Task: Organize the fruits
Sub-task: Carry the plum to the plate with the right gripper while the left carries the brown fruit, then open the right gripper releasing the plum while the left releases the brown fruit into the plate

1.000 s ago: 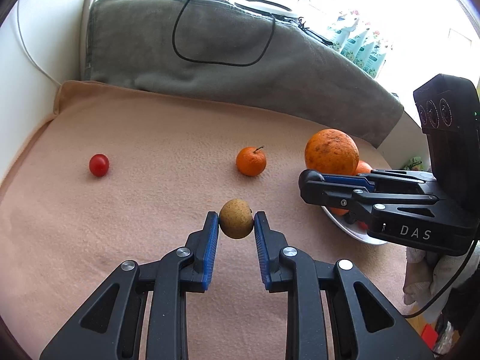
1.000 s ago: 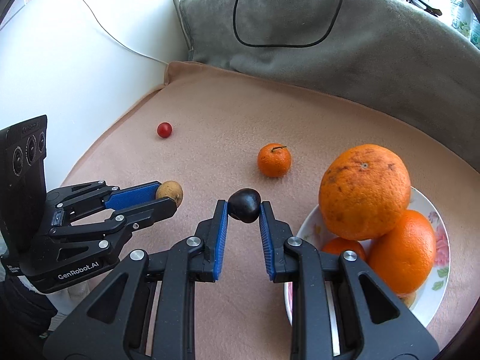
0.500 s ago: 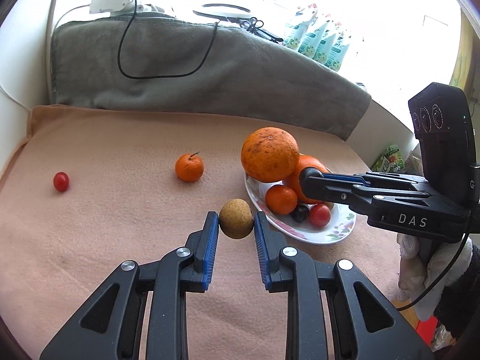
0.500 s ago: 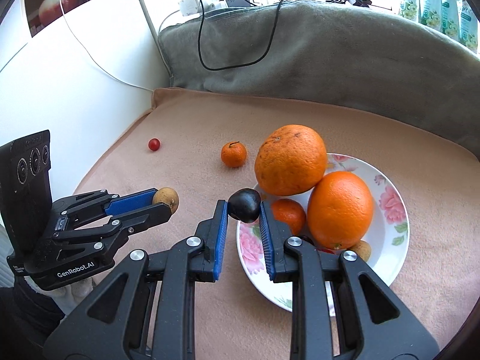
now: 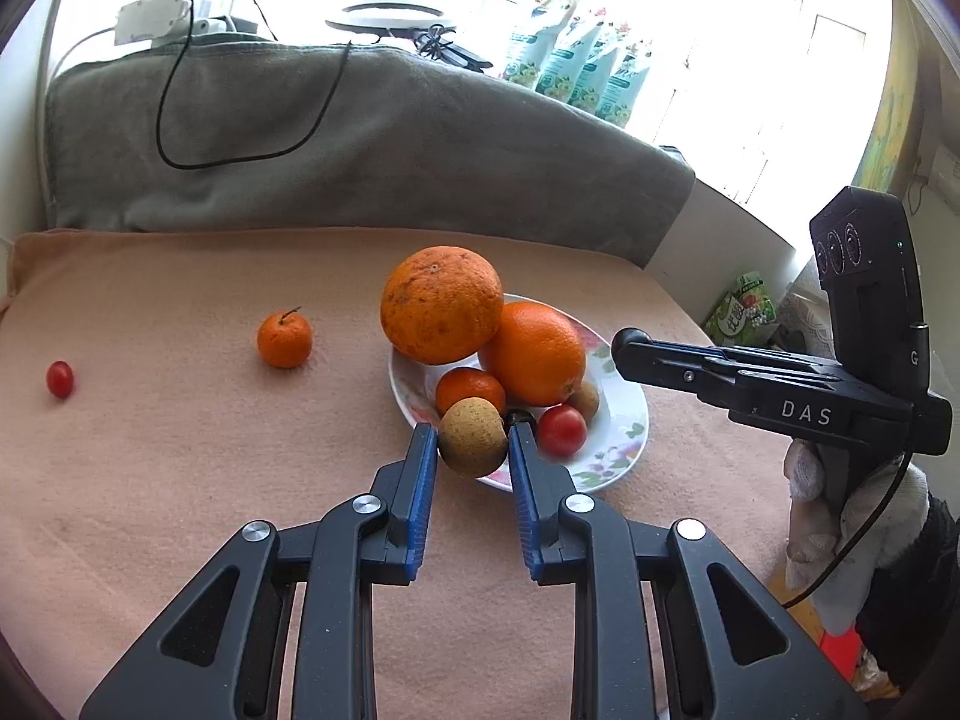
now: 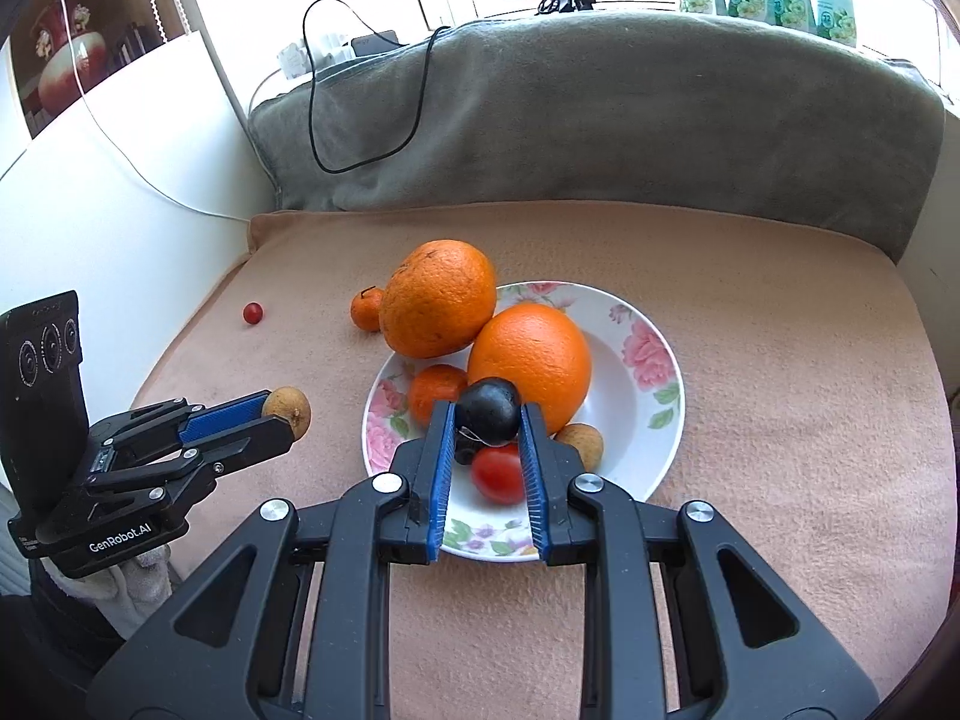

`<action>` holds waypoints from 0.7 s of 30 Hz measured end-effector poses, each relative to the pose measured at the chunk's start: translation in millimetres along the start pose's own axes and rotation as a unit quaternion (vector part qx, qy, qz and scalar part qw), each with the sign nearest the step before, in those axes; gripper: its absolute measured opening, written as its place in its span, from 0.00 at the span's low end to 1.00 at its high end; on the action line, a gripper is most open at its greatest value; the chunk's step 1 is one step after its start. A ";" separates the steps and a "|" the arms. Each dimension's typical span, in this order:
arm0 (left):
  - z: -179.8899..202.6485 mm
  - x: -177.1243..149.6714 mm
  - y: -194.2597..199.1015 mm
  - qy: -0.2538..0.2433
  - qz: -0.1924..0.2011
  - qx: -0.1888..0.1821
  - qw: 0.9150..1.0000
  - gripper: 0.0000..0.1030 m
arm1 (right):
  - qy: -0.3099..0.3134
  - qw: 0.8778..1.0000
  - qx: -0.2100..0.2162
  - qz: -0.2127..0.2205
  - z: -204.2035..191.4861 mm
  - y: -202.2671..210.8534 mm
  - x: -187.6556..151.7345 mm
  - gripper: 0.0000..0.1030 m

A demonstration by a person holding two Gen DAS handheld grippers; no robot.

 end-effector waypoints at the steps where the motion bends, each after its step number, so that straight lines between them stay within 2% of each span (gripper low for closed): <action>1: 1.8 1.2 -2.0 -0.002 -0.001 -0.002 1.000 0.22 | -0.004 1.000 -0.001 0.000 3.6 1.0 -0.8 0.22; 9: 18.7 4.7 -18.0 -0.015 -0.015 -0.012 1.000 0.22 | -0.030 1.000 -0.007 0.003 26.2 0.7 -5.2 0.22; 21: 29.4 10.7 -31.6 -0.026 -0.031 -0.009 0.999 0.22 | -0.043 0.999 -0.008 -0.005 44.6 -8.7 -3.8 0.22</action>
Point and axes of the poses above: each gripper's, at about its wrist camera, not at the fingertips, and y roughly against the way its jaws point, z to its right, x to its top, the point moved 2 cm from there along -y, roughly the way its jaws point, and after that the axes turned 14 degrees about -z, right-handed, at the moved point
